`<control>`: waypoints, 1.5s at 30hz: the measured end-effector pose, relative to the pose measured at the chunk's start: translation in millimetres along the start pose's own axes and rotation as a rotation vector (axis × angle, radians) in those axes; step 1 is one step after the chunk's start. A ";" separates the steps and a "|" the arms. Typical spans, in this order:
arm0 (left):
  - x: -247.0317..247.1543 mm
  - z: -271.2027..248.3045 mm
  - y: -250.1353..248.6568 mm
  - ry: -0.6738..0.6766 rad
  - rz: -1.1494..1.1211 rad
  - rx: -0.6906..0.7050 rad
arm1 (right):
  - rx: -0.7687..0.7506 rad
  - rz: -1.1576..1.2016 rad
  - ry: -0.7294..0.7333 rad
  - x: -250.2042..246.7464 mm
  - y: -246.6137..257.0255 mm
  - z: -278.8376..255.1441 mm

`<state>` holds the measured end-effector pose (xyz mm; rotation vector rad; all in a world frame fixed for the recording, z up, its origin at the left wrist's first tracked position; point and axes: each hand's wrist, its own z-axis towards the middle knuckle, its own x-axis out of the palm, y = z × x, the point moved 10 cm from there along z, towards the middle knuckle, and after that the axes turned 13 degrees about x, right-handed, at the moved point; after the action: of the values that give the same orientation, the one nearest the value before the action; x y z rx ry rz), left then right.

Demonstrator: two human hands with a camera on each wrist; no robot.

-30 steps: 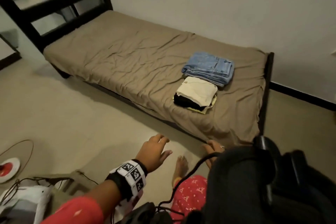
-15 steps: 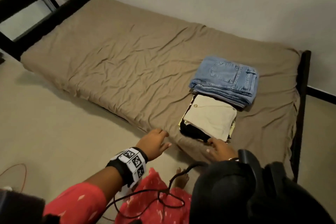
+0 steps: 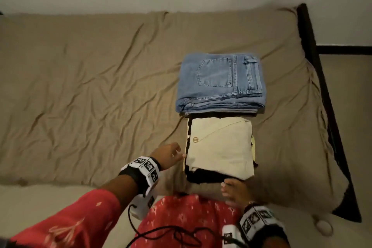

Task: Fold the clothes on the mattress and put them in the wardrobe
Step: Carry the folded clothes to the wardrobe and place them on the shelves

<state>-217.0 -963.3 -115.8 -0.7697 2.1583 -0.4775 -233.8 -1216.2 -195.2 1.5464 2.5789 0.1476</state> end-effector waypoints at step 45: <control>52.1 -56.6 -192.9 0.470 -1.059 -0.007 | -0.448 0.968 -0.095 -56.3 -136.3 -190.5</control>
<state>-216.6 -1136.9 -1.9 -1.9506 1.9772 -1.2749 -357.0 -1333.1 -24.3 2.3239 1.3698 0.6537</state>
